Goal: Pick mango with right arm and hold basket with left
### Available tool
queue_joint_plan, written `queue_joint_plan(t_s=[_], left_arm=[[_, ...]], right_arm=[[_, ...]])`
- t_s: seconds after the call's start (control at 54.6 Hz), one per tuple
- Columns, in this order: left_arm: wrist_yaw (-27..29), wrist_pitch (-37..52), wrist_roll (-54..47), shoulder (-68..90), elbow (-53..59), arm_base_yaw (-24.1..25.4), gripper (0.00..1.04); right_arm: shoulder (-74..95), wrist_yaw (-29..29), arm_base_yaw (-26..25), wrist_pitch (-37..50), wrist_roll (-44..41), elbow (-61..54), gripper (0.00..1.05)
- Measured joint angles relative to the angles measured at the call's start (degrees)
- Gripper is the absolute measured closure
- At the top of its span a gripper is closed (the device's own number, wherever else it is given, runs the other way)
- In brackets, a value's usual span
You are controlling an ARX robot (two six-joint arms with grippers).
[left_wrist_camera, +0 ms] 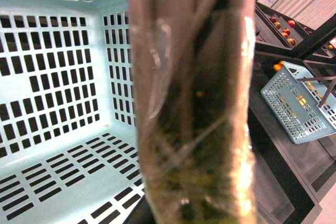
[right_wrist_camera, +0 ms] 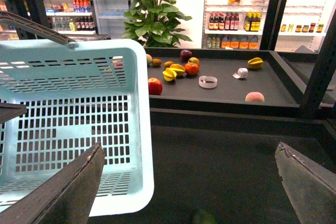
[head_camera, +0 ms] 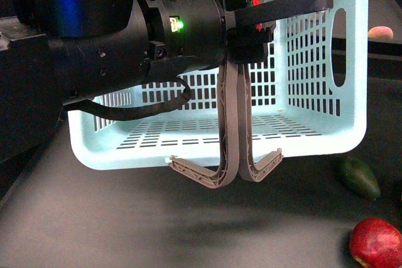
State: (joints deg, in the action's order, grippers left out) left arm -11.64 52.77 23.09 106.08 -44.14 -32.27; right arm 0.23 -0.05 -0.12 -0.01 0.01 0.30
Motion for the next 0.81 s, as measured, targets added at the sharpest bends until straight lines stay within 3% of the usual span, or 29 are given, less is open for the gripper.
queue_joint_plan(t_s=[0.092, 0.165, 0.293, 0.531, 0.659, 0.805], left_arm=[[0.1, 0.0, -0.1, 0.0, 0.0, 0.0, 0.99], [0.2, 0.0, -0.1, 0.0, 0.0, 0.0, 0.99], [0.3, 0.0, -0.3, 0.0, 0.0, 0.0, 0.99], [0.2, 0.0, -0.2, 0.1, 0.0, 0.0, 0.99], [0.1, 0.0, -0.3, 0.1, 0.0, 0.0, 0.99], [0.1, 0.0, -0.3, 0.1, 0.0, 0.0, 0.99]], right_arm=[[4.0, 5.1, 0.2, -5.6, 3.5, 2.3, 0.08], [12.9, 2.5, -4.3, -2.7, 6.2, 3.0, 0.08], [31.1, -3.9, -12.9, 12.2, 6.5, 2.9, 0.08], [76.2, -7.3, -22.4, 45.5, 3.8, 8.7, 0.08], [94.7, -4.9, -23.6, 54.2, 1.7, 13.7, 0.08], [109.0, -4.5, -23.5, 54.3, 0.7, 19.3, 0.08]])
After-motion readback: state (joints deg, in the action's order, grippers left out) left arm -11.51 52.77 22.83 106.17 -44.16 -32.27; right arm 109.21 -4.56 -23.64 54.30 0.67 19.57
